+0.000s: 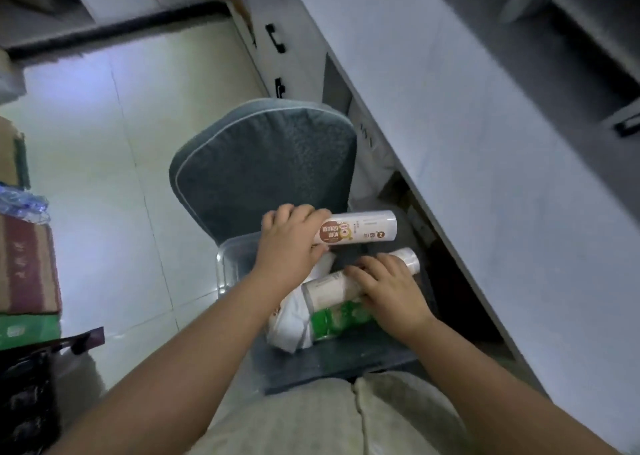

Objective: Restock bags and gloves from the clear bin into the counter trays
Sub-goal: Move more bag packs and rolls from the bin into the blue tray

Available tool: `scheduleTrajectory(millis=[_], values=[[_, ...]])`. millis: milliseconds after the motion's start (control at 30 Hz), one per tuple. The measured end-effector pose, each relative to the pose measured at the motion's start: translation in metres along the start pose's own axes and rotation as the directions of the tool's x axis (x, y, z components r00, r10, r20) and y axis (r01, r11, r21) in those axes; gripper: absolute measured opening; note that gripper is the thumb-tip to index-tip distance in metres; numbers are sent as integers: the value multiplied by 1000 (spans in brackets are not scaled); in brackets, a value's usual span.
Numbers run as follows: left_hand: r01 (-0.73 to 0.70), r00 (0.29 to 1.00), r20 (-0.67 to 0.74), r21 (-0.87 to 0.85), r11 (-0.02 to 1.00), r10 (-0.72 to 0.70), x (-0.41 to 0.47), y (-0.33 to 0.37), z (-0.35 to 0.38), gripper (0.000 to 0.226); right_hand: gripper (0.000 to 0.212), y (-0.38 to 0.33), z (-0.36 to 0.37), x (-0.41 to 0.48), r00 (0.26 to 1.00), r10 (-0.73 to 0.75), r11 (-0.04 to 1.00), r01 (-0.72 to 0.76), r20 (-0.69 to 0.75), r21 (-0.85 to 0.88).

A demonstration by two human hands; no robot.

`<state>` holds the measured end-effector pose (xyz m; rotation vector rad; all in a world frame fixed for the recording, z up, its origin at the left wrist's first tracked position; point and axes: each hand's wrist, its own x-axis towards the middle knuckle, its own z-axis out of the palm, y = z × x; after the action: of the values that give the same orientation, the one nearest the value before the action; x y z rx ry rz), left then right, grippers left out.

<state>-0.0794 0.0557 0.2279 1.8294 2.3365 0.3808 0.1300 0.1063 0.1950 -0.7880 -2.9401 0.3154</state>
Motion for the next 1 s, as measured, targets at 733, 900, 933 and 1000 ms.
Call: scheduleTrajectory(millis=[733,900,933,1000], values=[[-910,408,-232,-185,372,883,-130,447,-69,49,47,-57,-172,-408,383,569,385,-906,-727,-177],[-926,334,-233,-263,271,913,-224,543,-44,51,51,-86,-177,-544,255,640,261,-959,-725,-108],[-926,327,-234,-271,261,916,-242,561,-39,50,50,-91,-176,-570,229,655,232,-968,-720,-97],[-929,310,-239,-282,239,920,-274,595,-28,50,48,-99,-173,-619,179,685,181,-981,-706,-73]])
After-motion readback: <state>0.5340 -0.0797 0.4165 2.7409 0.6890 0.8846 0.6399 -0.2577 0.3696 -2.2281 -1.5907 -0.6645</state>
